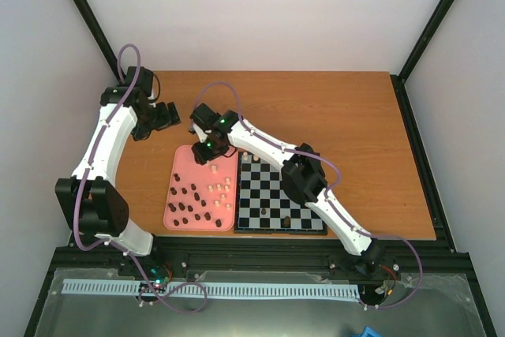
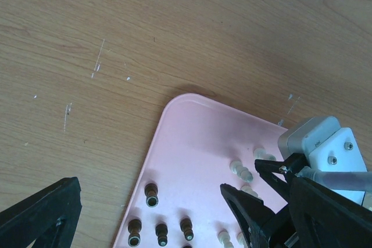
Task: Set up the chess pieces on the board
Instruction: Pick up the chess piece from the storage box.
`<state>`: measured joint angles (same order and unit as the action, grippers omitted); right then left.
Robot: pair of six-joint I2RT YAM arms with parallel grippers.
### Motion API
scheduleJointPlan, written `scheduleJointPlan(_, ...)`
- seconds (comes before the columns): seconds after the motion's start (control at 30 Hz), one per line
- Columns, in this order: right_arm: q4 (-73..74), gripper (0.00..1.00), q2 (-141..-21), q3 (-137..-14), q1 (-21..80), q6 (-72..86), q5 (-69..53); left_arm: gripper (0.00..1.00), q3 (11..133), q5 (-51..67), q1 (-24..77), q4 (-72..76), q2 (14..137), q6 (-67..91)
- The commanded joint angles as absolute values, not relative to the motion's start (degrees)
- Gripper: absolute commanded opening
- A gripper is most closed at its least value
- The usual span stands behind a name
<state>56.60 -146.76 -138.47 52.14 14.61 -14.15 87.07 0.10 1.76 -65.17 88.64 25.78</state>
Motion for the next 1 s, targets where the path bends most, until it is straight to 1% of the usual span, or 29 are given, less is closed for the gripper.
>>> scheduleJointPlan(0.0, 57.56, 0.53, -147.48, -140.19, 52.45, 14.82, -13.37, 1.0, 87.07, 1.14, 1.34, -63.9, 87.9, 26.2)
scheduleJointPlan(0.07, 57.65, 0.51, -147.4, -140.19, 52.46, 14.85, -12.86, 1.0, 86.86, 1.25, 1.36, -63.9, 87.92, 26.19)
scheduleJointPlan(0.13, 57.78, 0.47, -147.39, -140.19, 52.47, 14.79, -12.4, 1.0, 86.71, 1.33, 1.41, -63.9, 87.75, 26.11)
scheduleJointPlan(0.3, 58.77, 0.41, -148.08, -140.1, 52.47, 14.78, -12.28, 1.0, 85.99, 1.27, 1.38, -63.81, 87.06, 26.1)
scheduleJointPlan(0.77, 58.7, 0.36, -148.45, -140.1, 52.49, 14.53, -11.03, 1.0, 85.72, 1.13, 1.37, -63.63, 86.65, 25.84)
scheduleJointPlan(0.97, 58.43, 0.31, -148.69, -140.19, 52.48, 14.59, -10.99, 1.0, 85.78, 1.33, 1.4, -63.65, 86.7, 25.72)
